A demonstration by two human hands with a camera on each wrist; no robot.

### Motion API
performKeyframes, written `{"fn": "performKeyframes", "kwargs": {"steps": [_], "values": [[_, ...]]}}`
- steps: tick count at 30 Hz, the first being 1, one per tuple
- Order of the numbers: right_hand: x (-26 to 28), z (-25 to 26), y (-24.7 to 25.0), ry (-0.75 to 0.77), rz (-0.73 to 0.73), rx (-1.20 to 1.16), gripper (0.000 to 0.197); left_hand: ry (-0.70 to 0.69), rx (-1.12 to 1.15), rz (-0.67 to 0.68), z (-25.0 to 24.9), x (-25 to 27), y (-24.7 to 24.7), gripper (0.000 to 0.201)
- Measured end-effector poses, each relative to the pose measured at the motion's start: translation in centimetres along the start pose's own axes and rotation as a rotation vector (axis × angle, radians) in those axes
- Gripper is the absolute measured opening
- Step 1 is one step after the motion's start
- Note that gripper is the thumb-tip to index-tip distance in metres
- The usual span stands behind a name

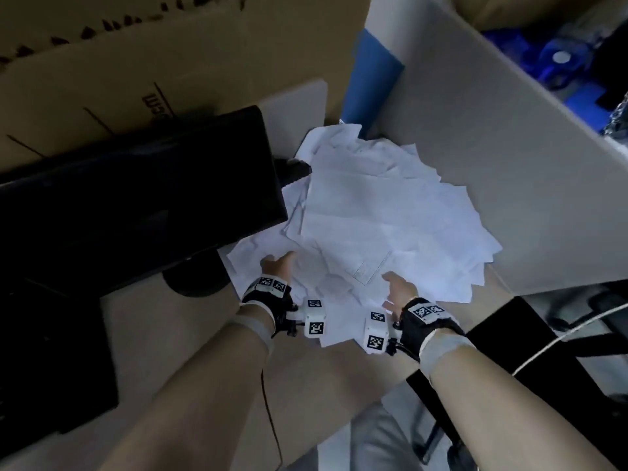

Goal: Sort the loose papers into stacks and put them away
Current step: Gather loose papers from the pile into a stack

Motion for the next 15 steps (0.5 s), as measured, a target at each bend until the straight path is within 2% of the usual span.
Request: {"fn": "performKeyframes", "kwargs": {"steps": [1,4,5,6,8,11,14,15], "values": [[-0.8,0.3,0.0,-0.005,0.018,-0.041,0.049,-0.001,0.045,-0.019,0.1,-0.8,-0.6,0.072],[-1.7,2.2,0.3,-0.032,-0.027,-0.034,0.05,0.066,0.145,-0.033,0.1,-1.9,-2.6,0.08],[-1.8,3.1,0.5,-0.03,-0.05,0.011,0.052,0.092,0.169,-0.035,0.2,-2.0,-3.1,0.076],[-2.0,4.2,0.6,-0.022,-0.065,0.044,0.054,0.091,0.16,-0.02,0.2,-2.3,-3.5,0.062],[-2.8,6.0,0.9,-0.011,-0.075,0.058,0.061,0.095,0.056,0.039,0.5,-2.3,-4.5,0.034],[-3.9,9.1,1.0,0.1,-0.081,0.105,0.066,0.103,0.006,0.063,0.8,-1.5,-5.7,0.029],[-4.3,11.7,-0.1,0.169,-0.039,0.157,0.051,0.2,-0.118,0.198,2.5,0.2,-7.2,0.021],[-4.4,12.0,-0.4,0.162,-0.025,0.17,0.055,0.227,-0.155,0.231,3.1,0.9,-7.5,0.021]]}}
Point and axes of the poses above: each hand's wrist, its own x-axis away from the middle knuckle, its own y-axis out of the back of the hand, z = x × y, the point moved 7 cm from there along -x, towards the middle knuckle, and after that the axes turned 12 degrees about -y, right-handed, at the moved point
